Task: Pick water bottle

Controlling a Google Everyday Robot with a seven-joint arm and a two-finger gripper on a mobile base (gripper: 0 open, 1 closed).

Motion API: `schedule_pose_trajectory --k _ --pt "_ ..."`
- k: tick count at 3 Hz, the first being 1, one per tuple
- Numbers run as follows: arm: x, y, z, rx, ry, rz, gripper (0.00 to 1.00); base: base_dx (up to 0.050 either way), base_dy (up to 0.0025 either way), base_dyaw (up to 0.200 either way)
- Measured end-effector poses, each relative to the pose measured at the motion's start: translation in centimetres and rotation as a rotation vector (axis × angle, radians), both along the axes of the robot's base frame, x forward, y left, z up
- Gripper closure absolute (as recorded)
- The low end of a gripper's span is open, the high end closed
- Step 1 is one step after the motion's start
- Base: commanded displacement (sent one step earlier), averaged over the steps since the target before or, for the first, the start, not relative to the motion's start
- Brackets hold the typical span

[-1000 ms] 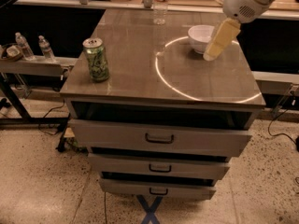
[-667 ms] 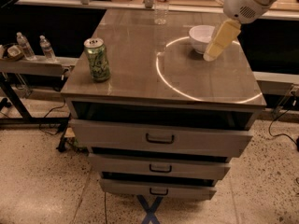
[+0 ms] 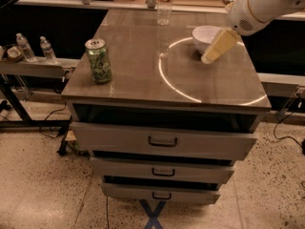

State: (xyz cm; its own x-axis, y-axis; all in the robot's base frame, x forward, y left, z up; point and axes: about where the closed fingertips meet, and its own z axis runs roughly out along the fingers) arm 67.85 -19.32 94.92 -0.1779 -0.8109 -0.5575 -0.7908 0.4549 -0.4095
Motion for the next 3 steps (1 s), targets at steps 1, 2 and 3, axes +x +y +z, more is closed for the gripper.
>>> schedule_pose_trajectory --k 1,2,3 --pt "7.1 -0.4 -1.6 0.123 -0.074 -0.102 0.0 0.0 0.0 0.0" --pt "13.9 0.3 -2.3 0.232 -0.124 -0.163 0.0 0.0 0.0 0.0" --pt "16.2 -0.2 -0.5 0.27 -0.178 -0.182 0.0 0.0 0.0 0.0"
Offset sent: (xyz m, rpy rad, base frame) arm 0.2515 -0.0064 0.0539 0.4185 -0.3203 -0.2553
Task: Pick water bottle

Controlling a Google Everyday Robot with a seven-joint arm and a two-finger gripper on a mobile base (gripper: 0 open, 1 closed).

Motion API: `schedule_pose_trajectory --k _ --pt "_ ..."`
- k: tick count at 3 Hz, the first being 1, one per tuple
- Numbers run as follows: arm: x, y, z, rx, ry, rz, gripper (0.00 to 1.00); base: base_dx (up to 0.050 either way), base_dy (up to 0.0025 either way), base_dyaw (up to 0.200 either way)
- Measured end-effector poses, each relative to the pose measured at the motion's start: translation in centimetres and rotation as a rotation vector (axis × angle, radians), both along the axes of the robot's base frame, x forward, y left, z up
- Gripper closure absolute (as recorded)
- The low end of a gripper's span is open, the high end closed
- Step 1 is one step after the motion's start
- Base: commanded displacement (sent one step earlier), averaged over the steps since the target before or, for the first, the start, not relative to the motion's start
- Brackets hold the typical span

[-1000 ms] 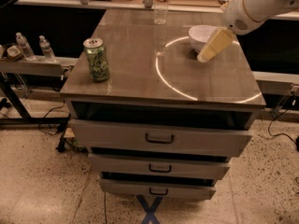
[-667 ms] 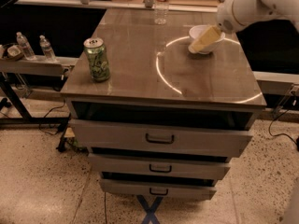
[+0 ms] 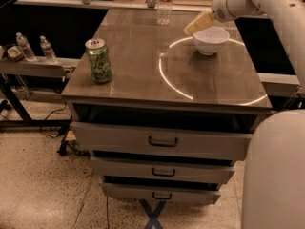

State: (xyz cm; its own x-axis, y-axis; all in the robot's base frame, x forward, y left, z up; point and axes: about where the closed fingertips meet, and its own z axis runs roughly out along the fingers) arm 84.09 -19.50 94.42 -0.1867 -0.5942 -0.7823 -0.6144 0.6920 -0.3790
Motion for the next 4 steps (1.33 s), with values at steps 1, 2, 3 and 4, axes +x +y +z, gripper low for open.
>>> schedule_pose_trajectory --k 1,2,3,4 --pt "0.1 0.0 0.3 0.004 -0.005 -0.004 0.0 0.0 0.0 0.0" --pt "1.7 1.1 0.1 0.056 -0.026 -0.061 0.0 0.0 0.0 0.0" --pt "3.9 3.0 -0.5 0.127 -0.032 -0.134 0.0 0.0 0.0 0.0" --pt "7.0 7.3 -0.9 0.222 -0.048 -0.151 0.0 0.0 0.0 0.0"
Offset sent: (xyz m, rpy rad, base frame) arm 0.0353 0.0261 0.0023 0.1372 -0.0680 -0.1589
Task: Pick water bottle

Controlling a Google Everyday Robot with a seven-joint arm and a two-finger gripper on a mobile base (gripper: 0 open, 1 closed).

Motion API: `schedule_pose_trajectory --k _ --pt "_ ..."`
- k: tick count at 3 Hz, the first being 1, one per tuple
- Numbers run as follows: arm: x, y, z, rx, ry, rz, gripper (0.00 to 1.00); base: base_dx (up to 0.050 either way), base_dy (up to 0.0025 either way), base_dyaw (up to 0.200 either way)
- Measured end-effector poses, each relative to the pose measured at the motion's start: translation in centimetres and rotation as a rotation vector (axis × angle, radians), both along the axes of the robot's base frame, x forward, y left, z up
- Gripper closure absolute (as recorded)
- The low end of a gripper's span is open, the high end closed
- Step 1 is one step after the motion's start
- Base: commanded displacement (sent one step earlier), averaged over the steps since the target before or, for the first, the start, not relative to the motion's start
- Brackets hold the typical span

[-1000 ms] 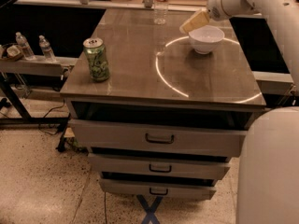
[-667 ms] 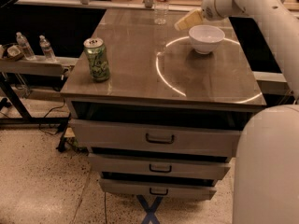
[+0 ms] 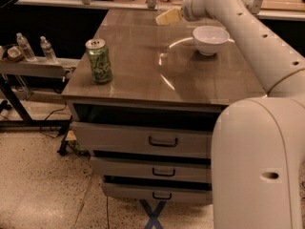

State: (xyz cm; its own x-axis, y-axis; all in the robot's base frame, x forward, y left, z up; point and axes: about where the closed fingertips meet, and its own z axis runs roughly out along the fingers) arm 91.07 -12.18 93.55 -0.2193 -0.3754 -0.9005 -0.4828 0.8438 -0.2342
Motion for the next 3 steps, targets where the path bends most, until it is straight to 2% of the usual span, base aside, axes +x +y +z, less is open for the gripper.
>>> schedule_pose_trajectory --k 1,3 --pt "2.6 2.9 0.0 0.047 -0.037 0.009 0.0 0.0 0.0 0.0" --pt "6.3 4.7 -0.6 0.088 -0.086 -0.009 0.0 0.0 0.0 0.0"
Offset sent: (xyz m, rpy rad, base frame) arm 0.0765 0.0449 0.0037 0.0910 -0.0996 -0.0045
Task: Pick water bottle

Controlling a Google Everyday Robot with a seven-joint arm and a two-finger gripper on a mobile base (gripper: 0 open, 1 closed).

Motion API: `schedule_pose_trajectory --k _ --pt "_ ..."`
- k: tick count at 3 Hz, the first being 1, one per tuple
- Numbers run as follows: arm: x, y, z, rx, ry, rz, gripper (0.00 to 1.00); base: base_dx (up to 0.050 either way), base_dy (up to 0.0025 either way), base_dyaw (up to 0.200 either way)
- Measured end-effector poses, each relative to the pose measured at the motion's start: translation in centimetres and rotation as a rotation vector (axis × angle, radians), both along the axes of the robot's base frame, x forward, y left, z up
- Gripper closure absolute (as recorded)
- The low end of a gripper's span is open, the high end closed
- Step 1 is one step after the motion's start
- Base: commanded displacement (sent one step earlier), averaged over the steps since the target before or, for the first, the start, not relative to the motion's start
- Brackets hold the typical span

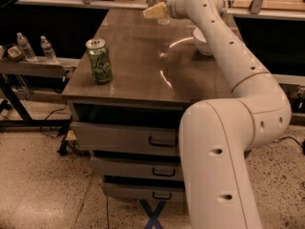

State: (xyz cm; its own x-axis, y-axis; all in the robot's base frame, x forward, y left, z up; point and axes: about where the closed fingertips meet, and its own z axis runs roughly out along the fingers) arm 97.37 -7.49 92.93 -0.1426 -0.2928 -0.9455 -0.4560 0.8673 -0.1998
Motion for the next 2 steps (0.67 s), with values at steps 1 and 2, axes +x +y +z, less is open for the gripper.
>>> schedule_pose_trajectory --k 1,2 --pt "2.4 0.06 -1.53 -0.005 0.009 -0.06 0.0 0.0 0.0 0.0" --pt "2.43 0.15 -1.63 -0.011 0.007 -0.058 0.0 0.0 0.0 0.0"
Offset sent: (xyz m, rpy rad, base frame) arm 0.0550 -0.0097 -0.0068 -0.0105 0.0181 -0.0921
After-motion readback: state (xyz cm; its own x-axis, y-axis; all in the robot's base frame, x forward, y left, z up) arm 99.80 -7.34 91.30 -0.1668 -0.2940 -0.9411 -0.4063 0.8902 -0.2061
